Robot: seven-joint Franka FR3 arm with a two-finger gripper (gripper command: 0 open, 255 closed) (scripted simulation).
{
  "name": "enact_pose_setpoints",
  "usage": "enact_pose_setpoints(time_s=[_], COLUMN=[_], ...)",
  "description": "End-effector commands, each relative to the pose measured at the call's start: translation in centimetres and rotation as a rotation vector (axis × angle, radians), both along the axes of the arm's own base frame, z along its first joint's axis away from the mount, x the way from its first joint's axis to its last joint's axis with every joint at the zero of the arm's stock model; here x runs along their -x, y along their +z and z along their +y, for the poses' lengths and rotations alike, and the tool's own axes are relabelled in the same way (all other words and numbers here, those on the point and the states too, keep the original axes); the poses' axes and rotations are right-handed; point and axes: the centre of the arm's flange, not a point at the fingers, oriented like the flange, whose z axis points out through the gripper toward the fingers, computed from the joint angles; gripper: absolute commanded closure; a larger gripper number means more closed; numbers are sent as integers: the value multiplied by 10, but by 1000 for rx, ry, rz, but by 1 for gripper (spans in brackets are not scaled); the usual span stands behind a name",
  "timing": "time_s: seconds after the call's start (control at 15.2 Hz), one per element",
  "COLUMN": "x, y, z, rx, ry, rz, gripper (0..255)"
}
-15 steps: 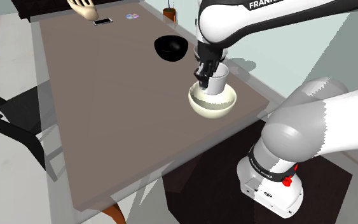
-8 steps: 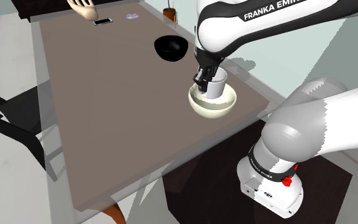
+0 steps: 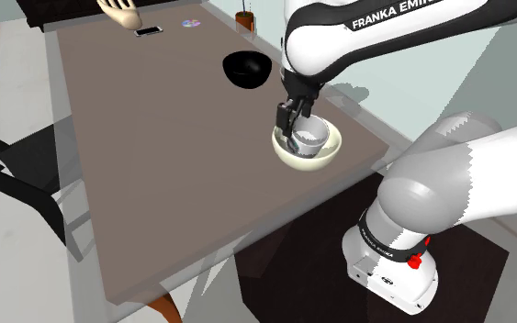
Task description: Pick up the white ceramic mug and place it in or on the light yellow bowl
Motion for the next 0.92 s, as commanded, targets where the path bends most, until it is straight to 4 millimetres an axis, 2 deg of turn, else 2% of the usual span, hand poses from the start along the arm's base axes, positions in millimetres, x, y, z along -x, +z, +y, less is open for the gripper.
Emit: enact_pose_setpoints(time_s=[0.0,0.07,0.33,0.86], x=[0,0,0,0], y=[0,0,50,50], z=[0,0,3,3], rx=[0,0,0,0], ry=[0,0,0,0], rz=[0,0,0,0], gripper=[0,0,0,0])
